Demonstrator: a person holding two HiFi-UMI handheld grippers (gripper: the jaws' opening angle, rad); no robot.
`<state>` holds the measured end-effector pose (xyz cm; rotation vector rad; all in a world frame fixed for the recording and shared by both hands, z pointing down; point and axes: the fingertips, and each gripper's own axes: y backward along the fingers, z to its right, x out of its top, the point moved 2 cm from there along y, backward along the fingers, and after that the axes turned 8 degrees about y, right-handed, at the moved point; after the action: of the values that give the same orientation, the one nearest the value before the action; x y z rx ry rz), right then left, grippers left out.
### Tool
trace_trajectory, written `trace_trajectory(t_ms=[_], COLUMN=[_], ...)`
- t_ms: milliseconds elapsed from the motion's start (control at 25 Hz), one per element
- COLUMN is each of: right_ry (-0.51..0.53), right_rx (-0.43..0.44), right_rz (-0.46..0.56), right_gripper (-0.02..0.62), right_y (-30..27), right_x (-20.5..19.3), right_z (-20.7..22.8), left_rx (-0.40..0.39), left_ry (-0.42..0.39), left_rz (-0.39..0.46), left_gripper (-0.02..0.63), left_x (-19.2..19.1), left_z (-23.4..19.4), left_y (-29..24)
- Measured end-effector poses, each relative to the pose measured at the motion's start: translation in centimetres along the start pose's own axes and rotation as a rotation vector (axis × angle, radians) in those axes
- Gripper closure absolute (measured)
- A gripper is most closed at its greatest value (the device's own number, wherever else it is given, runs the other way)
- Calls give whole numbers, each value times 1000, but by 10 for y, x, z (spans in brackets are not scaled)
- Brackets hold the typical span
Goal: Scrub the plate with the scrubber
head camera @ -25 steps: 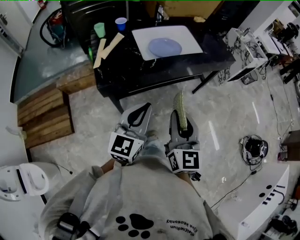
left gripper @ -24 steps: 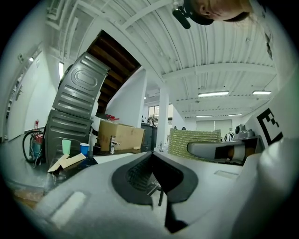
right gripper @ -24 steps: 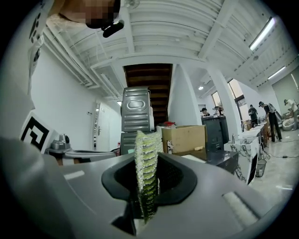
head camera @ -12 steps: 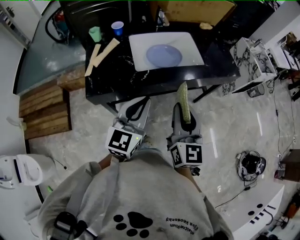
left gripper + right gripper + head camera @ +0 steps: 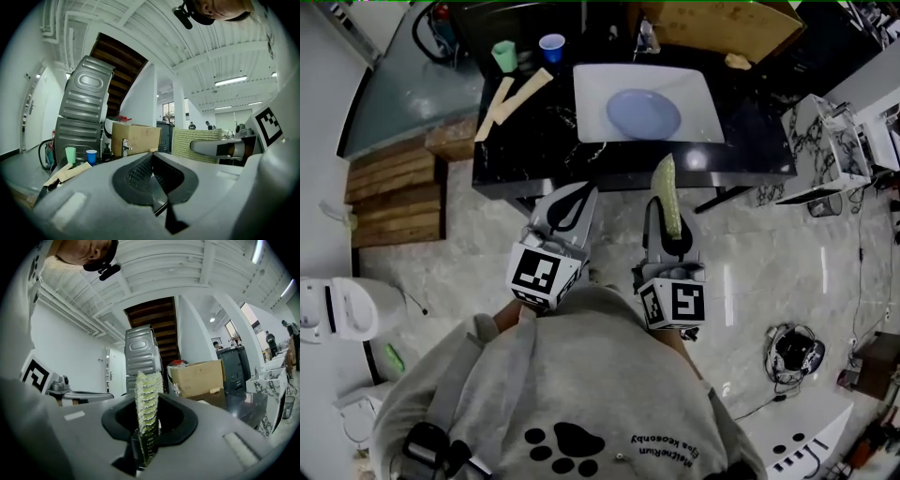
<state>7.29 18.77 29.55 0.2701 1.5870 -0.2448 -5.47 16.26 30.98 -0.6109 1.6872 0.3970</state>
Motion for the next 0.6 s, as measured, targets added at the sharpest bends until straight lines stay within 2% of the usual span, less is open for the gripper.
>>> trace_trajectory(t_ms=[360, 600], right_ry=[-3, -20], right_rx=[-59, -74], right_rz=[-22, -49], right_gripper=[526, 527], right_y=[-41, -100], right_x=[-13, -21], right_z=[43, 73], left_rx=[-17, -41], left_ry=[28, 53], left_rz=[-8, -43], left_gripper=[601, 601], left_x=[-1, 0], left_z=[-27, -55], left_y=[-70, -135])
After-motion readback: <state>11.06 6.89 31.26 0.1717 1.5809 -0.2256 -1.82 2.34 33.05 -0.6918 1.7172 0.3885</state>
